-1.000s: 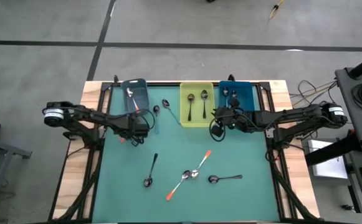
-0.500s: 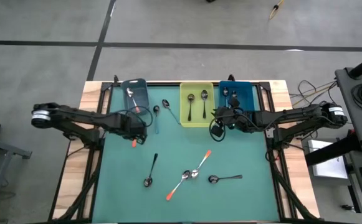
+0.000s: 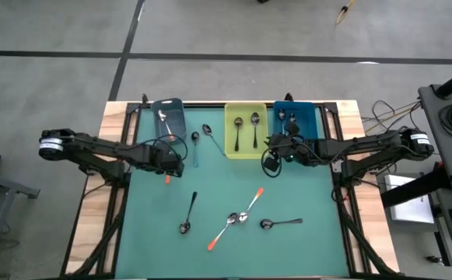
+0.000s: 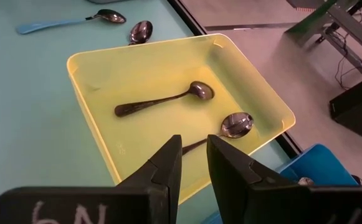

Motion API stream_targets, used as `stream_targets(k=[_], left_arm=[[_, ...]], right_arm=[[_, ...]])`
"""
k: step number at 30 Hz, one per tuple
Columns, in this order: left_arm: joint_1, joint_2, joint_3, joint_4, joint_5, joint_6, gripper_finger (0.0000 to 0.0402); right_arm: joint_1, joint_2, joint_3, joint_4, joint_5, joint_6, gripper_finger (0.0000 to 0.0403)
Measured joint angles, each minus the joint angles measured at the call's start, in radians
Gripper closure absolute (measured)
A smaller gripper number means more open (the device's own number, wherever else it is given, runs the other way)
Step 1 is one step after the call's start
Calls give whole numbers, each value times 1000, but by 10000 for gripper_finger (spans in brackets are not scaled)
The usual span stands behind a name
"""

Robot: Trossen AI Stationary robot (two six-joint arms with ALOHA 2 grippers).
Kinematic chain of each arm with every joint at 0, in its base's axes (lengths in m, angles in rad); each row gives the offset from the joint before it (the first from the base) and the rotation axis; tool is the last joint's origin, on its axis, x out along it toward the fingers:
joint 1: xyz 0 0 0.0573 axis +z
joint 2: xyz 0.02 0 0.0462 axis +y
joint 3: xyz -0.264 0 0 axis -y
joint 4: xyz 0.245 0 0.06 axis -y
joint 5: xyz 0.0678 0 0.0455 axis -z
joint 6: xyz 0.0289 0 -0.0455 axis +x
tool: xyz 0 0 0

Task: Sort silverware by color (type)
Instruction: Put the orange spoon into the green bin

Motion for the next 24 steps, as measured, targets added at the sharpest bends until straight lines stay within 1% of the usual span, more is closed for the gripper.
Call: stream_targets(k=[2,4,7,12,18,24], left_arm=[[0,4,-13,23,-10,-1,233],[0,12,-26,54,-33,-5,221],[4,30,-41,93,-49,-6,220],[2,89,-43,116,-54,-23,243],[0,153,-38,135,-65,-21,276],[-1,161,-38,143,-63,-42,309]], right_arm=[[0,0,0,0,0,-1,335],[0,0,0,0,0,-2,335],[0,0,0,2,0,-1,335],[0,0,0,40,0,-2,335],[0,0,-3,33,0,-6,335],[0,0,-4,33,0,-10,335]])
